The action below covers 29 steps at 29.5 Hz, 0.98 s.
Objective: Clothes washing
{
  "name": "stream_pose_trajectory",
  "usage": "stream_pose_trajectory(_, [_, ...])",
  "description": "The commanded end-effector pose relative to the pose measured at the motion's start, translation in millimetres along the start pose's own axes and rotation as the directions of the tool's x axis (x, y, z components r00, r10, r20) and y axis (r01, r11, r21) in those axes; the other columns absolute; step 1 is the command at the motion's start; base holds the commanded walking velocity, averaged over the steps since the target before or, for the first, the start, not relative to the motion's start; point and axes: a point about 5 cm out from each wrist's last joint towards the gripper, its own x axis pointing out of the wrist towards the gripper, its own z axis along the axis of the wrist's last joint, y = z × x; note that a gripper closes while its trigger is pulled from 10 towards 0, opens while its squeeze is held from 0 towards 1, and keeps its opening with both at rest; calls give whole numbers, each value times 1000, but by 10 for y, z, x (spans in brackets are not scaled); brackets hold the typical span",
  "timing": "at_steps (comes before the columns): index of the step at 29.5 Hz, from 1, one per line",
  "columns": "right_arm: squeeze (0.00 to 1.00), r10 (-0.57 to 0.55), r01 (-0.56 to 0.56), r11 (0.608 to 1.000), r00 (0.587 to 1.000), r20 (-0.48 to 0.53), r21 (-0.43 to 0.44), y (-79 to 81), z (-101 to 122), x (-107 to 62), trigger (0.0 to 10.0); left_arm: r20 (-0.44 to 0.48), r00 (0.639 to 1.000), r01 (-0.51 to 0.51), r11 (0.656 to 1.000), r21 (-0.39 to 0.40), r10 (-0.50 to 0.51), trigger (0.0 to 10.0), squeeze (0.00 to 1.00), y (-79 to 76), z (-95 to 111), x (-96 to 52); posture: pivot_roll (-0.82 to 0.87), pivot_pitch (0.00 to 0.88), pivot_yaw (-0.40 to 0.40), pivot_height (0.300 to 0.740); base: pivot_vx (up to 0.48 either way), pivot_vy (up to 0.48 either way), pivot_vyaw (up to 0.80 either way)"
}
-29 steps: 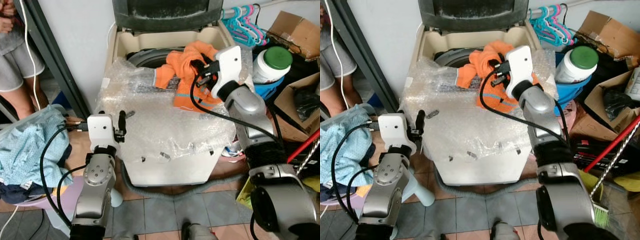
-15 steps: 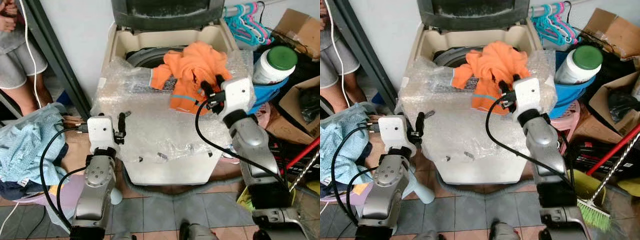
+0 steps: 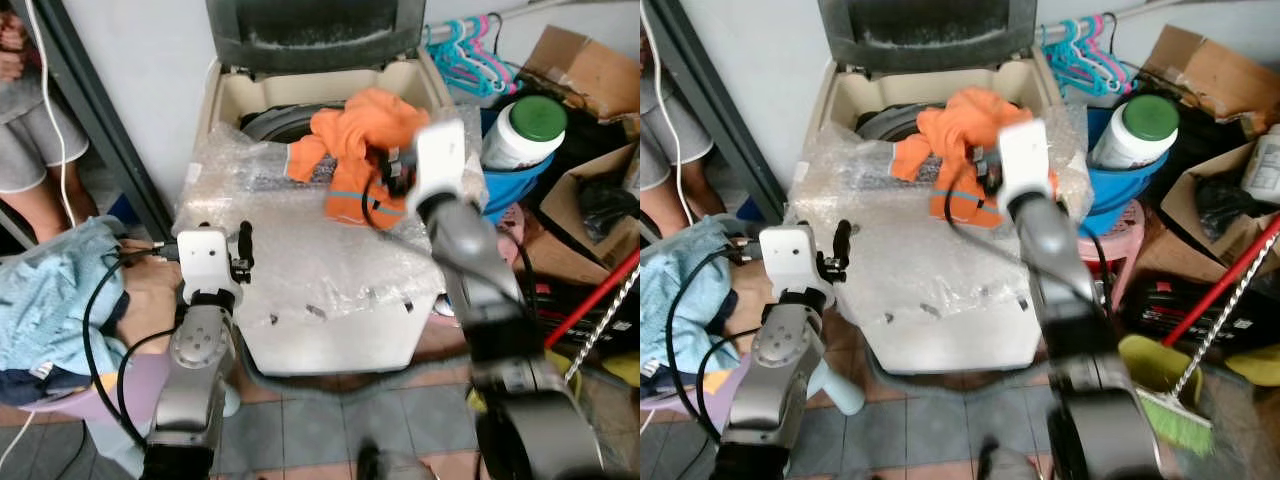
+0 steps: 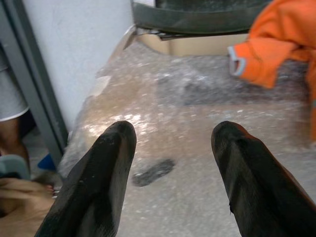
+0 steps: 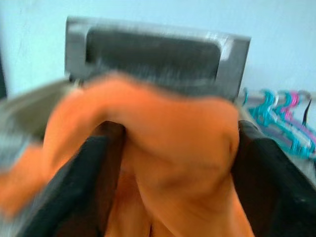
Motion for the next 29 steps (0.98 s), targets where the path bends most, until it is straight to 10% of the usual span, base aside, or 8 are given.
stream_pose_trajectory(1, [1000,-2,6,996,999,-47,87,108,92,201,10000,0,1000,-9,1000,3,9,10000,0,-27,10,33,-42,0,55,740,0,0,0])
stream_pose_trajectory(7, [1000,34,-29,989,999,-34,142,235,221,313,10000,2,1000,-18,1000,4,18,10000,0,18,16,19,-43,0,46,740,0,0,0])
stream_pose_trajectory(10, [1000,151,-173,977,974,170,125,318,487,275,10000,-11,1000,-24,1000,-8,24,10000,0,33,-9,23,-44,0,43,740,0,0,0])
stream_pose_trajectory(20, [1000,249,-242,961,968,38,-137,-83,-172,-353,10000,11,1000,7,1000,-21,-6,10000,0,2,18,31,-81,0,72,740,103,0,72])
stream_pose_trajectory(29, [1000,220,-218,954,975,-13,-207,-178,-271,-540,10000,10,999,33,999,-1,-33,10000,0,-2,26,33,-73,0,94,740,82,0,791])
